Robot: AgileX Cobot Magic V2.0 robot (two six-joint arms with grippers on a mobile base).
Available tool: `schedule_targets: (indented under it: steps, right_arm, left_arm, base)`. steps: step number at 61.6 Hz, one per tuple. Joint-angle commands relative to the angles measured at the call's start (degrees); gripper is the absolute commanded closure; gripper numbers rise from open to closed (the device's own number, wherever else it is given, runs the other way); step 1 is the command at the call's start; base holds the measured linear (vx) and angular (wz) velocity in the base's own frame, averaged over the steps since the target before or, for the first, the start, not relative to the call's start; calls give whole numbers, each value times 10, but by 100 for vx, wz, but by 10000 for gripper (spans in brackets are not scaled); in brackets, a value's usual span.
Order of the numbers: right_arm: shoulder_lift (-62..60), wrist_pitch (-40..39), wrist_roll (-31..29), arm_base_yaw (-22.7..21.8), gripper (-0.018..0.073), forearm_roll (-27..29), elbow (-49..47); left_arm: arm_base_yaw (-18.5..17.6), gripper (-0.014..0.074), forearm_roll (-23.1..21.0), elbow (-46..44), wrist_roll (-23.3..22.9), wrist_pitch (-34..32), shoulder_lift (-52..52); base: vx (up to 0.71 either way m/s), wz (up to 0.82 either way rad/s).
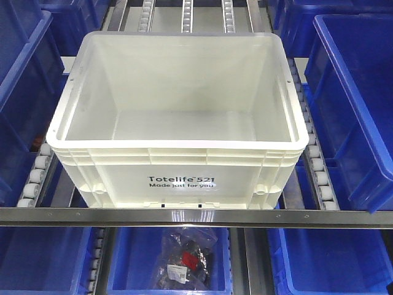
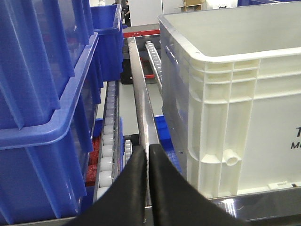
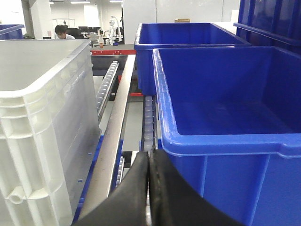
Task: Move bin from left to right shelf
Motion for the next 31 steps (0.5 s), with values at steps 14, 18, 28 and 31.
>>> schedule_targets:
  steps: [14, 18, 28, 31]
  right_arm:
    - [-4, -50, -3, 0, 568, -4, 4]
    - [-4, -51, -3, 0, 568, -4, 4]
    - [-4, -51, -3, 0, 568, -4, 4]
    - [-4, -51, -3, 0, 568, -4, 4]
  left_arm:
    - [0, 603, -5, -12, -4, -47, 0]
    - [0, 603, -5, -12, -4, -46, 0]
    - [0, 603, -5, -12, -4, -40, 0]
    - [0, 603, -5, -12, -4, -40, 0]
  base:
    - [0, 0]
    - [0, 0]
    - [0, 0]
    - [0, 0]
